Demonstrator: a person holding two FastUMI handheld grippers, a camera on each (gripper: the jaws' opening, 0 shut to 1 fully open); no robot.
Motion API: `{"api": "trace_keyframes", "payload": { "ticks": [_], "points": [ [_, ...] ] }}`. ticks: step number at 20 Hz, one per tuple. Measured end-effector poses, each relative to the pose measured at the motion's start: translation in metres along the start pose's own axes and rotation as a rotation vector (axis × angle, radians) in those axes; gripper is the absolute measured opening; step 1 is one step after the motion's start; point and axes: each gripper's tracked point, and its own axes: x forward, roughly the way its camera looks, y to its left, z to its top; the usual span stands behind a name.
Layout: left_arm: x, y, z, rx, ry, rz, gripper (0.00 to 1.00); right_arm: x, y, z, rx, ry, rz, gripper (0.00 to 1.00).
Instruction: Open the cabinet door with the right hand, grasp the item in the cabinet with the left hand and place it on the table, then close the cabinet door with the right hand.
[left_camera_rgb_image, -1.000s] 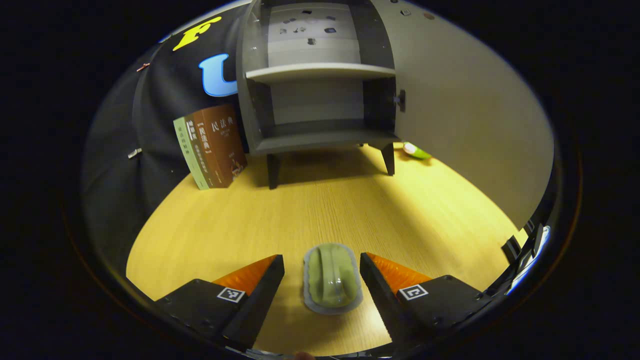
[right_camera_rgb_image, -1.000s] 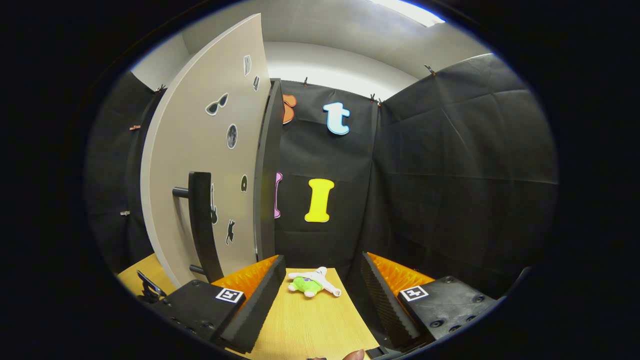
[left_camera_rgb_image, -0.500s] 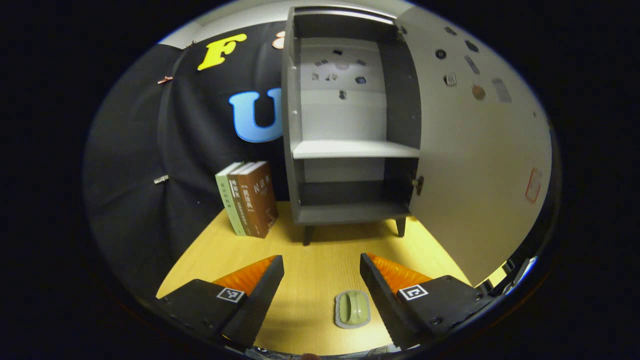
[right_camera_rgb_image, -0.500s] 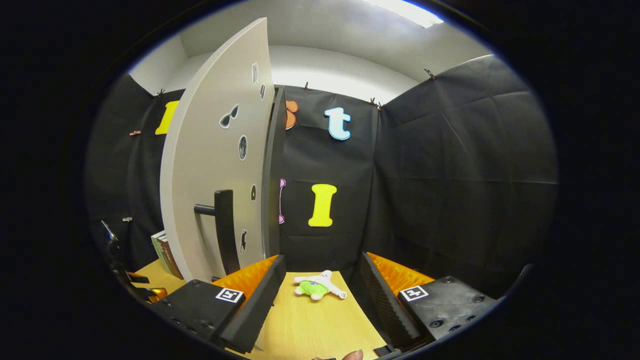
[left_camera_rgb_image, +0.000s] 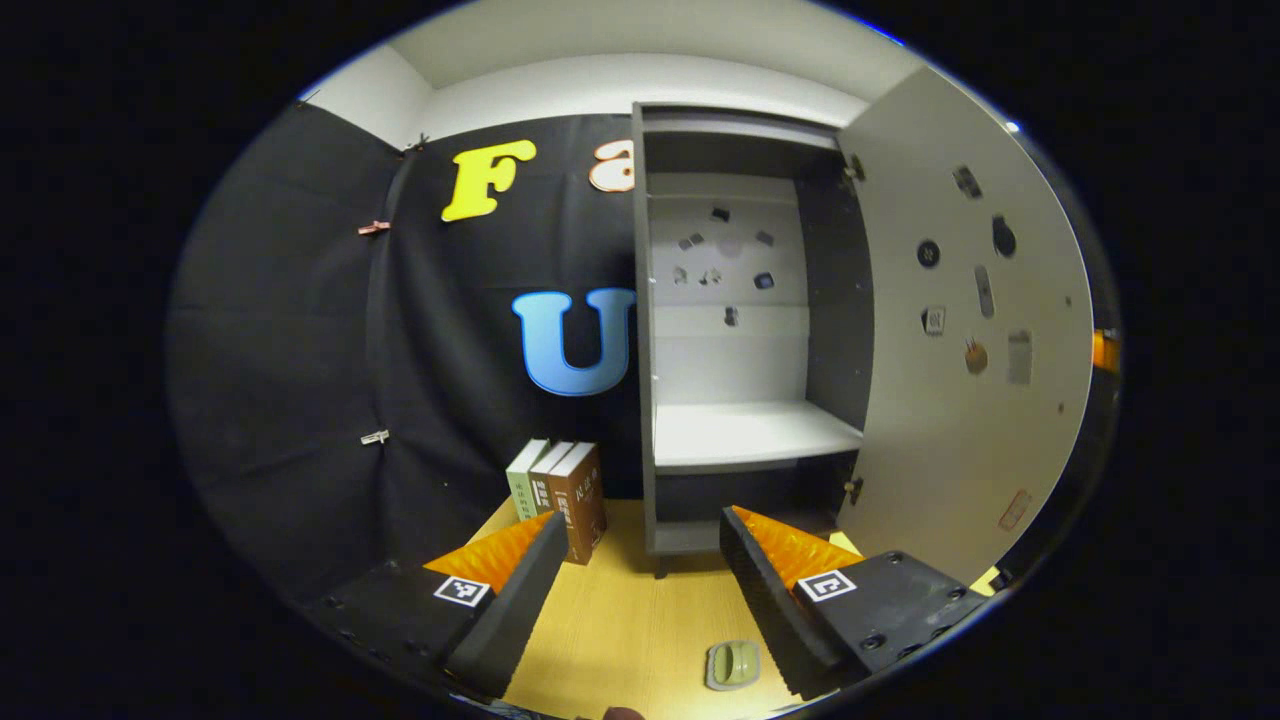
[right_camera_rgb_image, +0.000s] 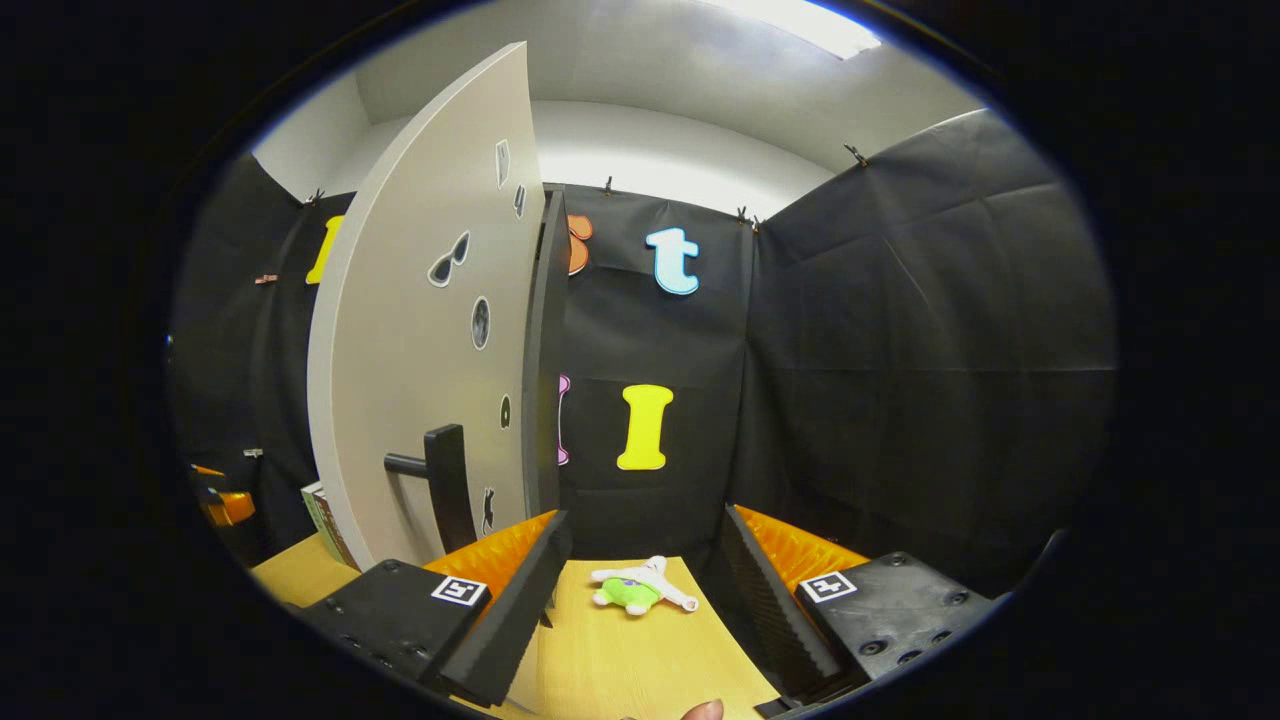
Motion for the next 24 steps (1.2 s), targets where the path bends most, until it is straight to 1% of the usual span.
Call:
{"api": "trace_keyframes", "payload": {
  "ticks": [2, 4, 6, 7, 8, 10, 13, 17, 20, 21, 24],
  "points": [
    [-0.008, 0.013, 0.021, -0.018, -0.028, 0.014, 0.96, 0.005, 0.007, 0.0, 0.006, 0.006, 0.009, 0.98],
    [-0.016, 0.022, 0.04, -0.028, -0.05, 0.017, 0.96, 0.005, 0.006, 0.001, 0.014, 0.007, -0.006, 0.96],
    [-0.024, 0.033, 0.059, -0.012, -0.079, 0.025, 0.96, 0.009, 0.005, 0.003, 0.018, 0.004, -0.014, 0.96],
    [-0.027, 0.037, 0.064, -0.003, -0.086, 0.03, 0.94, 0.009, 0.006, 0.003, 0.018, 0.004, -0.019, 0.96],
    [-0.028, 0.039, 0.065, 0.002, -0.089, 0.034, 0.98, 0.007, 0.007, 0.004, 0.018, 0.004, -0.021, 0.96],
    [-0.032, 0.042, 0.067, -0.005, -0.093, 0.034, 0.99, 0.006, 0.006, 0.005, 0.003, -0.003, -0.034, 0.96],
    [-0.035, 0.048, 0.065, -0.004, -0.085, 0.031, 0.96, 0.005, 0.007, 0.007, -0.018, -0.01, -0.056, 0.95],
    [-0.038, 0.056, 0.062, -0.006, -0.083, 0.028, 0.98, 0.003, 0.018, 0.004, 0.016, 0.003, -0.056, 0.95],
    [-0.04, 0.066, 0.059, -0.007, -0.082, 0.03, 0.98, -0.003, 0.04, 0.004, 0.027, 0.007, -0.044, 0.95],
    [-0.042, 0.072, 0.059, -0.006, -0.084, 0.033, 0.96, -0.007, 0.048, 0.005, 0.023, 0.005, -0.037, 0.96],
    [-0.043, 0.084, 0.053, -0.003, -0.075, 0.039, 0.96, -0.009, 0.079, 0.005, 0.019, 0.0, -0.011, 0.96]
  ]
}}
